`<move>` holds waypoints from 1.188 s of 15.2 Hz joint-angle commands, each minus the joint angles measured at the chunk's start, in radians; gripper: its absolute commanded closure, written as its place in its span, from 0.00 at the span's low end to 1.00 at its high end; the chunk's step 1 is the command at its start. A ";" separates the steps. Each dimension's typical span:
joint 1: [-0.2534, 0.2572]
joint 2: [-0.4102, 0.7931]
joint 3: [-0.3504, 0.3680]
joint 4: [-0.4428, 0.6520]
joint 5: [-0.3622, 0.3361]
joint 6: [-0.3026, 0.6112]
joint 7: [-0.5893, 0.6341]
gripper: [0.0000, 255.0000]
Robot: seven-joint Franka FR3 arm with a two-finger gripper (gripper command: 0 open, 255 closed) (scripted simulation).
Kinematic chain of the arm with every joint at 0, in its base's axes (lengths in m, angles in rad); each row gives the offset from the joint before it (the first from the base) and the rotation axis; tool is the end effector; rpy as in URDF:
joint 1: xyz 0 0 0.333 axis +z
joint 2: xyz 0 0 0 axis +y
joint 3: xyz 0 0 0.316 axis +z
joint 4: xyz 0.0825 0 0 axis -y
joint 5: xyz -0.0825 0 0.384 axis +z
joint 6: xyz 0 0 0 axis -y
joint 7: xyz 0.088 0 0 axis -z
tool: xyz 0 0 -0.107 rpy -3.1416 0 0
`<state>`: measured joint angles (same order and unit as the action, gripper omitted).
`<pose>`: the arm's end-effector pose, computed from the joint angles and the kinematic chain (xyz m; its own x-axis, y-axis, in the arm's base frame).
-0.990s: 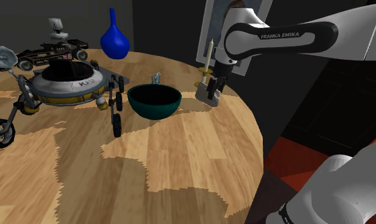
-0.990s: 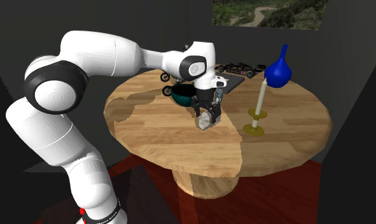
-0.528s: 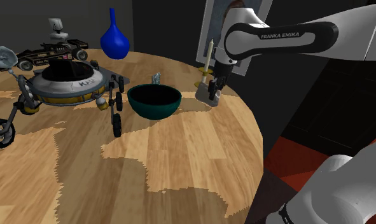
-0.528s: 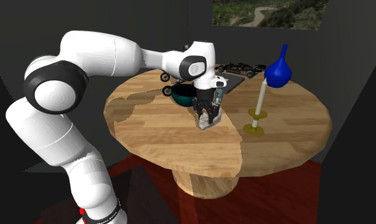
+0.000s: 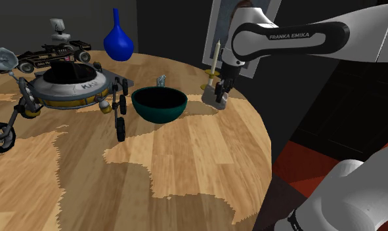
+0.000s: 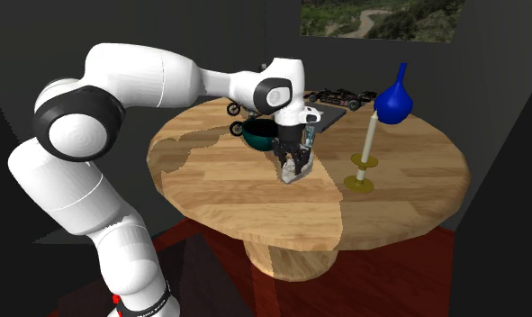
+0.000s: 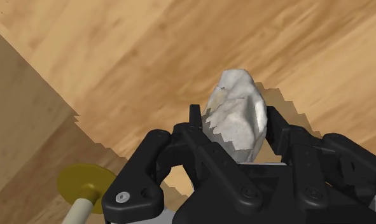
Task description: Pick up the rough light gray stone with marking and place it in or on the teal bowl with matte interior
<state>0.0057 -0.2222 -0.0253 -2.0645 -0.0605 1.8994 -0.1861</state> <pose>0.4967 -0.0150 0.5342 0.9817 0.1850 0.0458 0.1820 -0.9813 0.0622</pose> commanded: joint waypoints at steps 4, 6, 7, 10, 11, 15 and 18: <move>0.000 -0.002 0.000 0.059 0.001 -0.061 -0.003 1.00; 0.000 -0.001 0.000 0.086 0.001 -0.088 -0.004 1.00; 0.000 -0.001 0.001 0.100 0.002 -0.101 -0.005 1.00; 0.000 0.002 0.001 0.143 0.002 -0.142 -0.007 1.00; 0.000 0.004 0.001 0.158 0.002 -0.155 -0.007 1.00; 0.001 0.012 0.001 0.221 0.003 -0.209 -0.010 1.00; 0.001 0.020 0.002 0.270 0.004 -0.251 -0.012 1.00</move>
<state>0.0060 -0.2065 -0.0242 -1.8145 -0.0572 1.6646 -0.1983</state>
